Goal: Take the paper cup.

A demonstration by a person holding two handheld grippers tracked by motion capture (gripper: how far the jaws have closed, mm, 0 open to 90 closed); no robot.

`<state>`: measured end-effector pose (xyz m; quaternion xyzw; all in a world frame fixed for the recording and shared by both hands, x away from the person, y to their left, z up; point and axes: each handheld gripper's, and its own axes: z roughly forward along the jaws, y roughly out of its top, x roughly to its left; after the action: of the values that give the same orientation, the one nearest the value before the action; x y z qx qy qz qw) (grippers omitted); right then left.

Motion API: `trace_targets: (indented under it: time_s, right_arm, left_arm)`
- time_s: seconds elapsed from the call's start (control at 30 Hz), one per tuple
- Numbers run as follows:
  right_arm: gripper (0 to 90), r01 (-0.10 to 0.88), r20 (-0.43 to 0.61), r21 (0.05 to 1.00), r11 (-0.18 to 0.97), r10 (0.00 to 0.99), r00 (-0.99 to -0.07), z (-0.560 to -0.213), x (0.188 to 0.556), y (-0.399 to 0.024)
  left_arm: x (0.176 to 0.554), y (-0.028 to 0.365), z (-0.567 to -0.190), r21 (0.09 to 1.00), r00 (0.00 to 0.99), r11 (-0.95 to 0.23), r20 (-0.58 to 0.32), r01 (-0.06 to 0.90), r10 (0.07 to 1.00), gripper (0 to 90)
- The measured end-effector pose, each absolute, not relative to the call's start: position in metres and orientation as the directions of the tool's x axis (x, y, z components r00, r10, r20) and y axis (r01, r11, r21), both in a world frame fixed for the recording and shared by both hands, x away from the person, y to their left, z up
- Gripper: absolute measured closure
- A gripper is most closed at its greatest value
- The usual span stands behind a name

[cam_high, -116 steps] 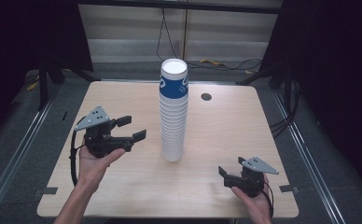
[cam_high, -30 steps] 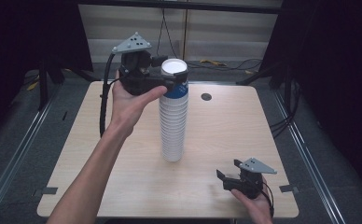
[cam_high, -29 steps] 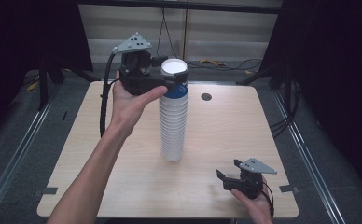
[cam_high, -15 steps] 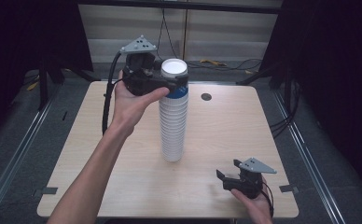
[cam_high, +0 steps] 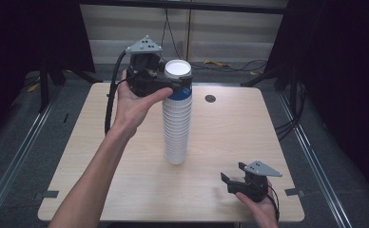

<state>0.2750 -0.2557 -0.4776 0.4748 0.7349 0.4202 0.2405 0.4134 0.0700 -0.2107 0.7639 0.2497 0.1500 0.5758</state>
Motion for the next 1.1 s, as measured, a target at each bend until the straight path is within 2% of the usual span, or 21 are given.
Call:
trace_targets:
  time_s: [1.1]
  right_arm:
    - [19.1, 0.501, 0.050, 0.842, 0.197, 0.898, -0.437, -0.479, 0.275, -0.254]
  left_arm:
    - [0.408, 0.072, -0.186, 0.968, 0.823, -0.177, -0.048, 0.179, 0.566, 27.7]
